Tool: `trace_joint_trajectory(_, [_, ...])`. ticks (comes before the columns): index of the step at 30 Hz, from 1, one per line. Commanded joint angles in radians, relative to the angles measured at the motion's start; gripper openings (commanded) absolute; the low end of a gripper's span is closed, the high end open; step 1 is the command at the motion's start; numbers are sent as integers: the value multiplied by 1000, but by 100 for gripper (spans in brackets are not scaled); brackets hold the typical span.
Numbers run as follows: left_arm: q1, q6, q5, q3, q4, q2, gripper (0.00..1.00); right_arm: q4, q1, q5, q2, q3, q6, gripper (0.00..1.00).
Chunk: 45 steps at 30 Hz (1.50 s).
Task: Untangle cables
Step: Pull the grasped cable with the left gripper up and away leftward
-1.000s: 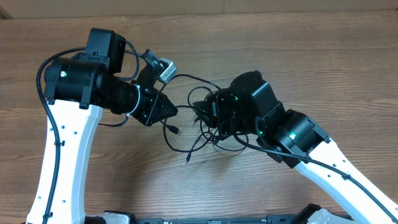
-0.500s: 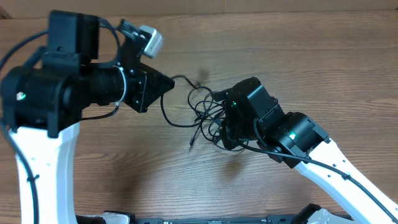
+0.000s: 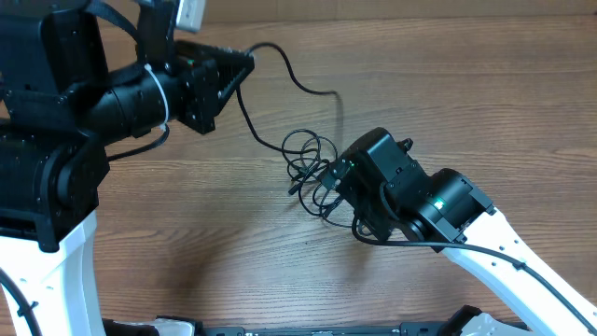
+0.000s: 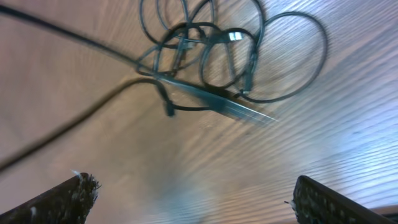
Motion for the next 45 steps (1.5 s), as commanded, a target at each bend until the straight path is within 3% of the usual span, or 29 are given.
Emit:
trace_joint_trajectory(1, [2,-103,-3,33,77,-15,4,-83,-2,27,-25,17,-122,100])
trace_joint_trajectory(9, [2,-171,-87,49,169,-19,4,-256,-2,225,-25,6,-143,100])
trace_joint_trajectory(15, [2,-277,-92,49,340,-27,4,-238,-2,225,-22,1,-135,100])
trace_joint_trajectory(22, [2,-316,-278,45,415,-9,4,-155,-2,225,-22,1,-135,100])
trace_joint_trajectory(36, [2,-350,-533,43,509,191,4,-149,-2,225,-22,1,-135,100])
trace_joint_trajectory(45, [7,-458,-539,43,635,366,4,-149,-2,225,-22,1,-135,100])
